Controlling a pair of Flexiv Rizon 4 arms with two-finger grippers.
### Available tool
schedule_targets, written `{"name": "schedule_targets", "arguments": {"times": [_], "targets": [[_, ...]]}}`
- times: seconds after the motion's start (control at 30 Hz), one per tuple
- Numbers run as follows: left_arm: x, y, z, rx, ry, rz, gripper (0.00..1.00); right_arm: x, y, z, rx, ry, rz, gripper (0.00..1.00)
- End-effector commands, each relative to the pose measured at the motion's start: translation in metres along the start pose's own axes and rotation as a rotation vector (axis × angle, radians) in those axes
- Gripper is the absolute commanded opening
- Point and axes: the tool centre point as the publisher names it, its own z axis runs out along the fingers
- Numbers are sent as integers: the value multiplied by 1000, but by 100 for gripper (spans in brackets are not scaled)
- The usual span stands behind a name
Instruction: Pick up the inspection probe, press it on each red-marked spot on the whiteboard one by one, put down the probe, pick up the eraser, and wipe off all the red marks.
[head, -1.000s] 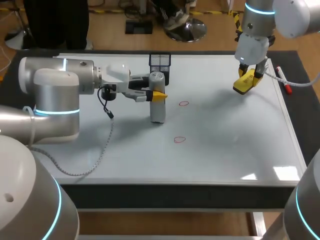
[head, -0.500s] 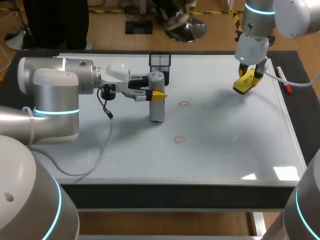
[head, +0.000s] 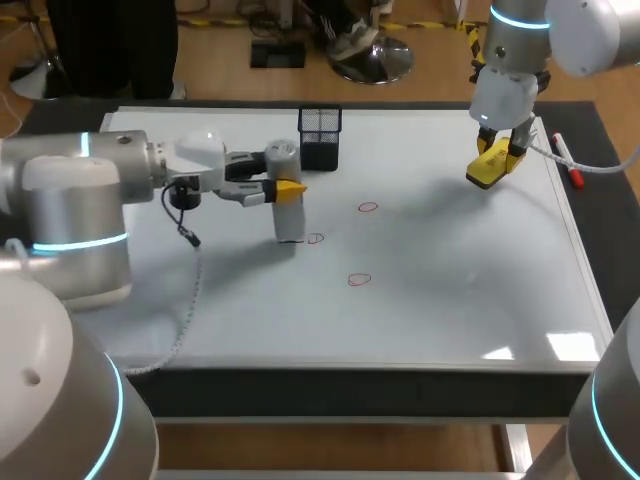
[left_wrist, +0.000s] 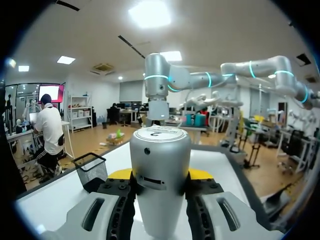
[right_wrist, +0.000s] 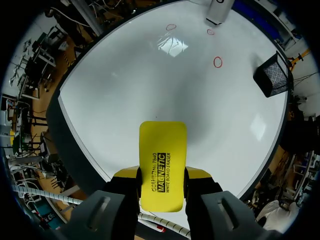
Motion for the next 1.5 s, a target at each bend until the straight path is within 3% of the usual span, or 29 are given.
{"name": "schedule_targets", "arguments": {"times": [0.03,0.27,0.9,1.5], "targets": [[12,-6,-42,10,-55,8,0,0,0,-1,2,2,-1,0],[19,-12,-84,15,-124,22,0,0,0,-1,2,2,-1,0],[42,1,-183,-17,-233,33,0,0,0,-1,2,2,-1,0],[48,13,-228,-26,-330,-4,0,0,0,-1,2,2,-1,0]]}}
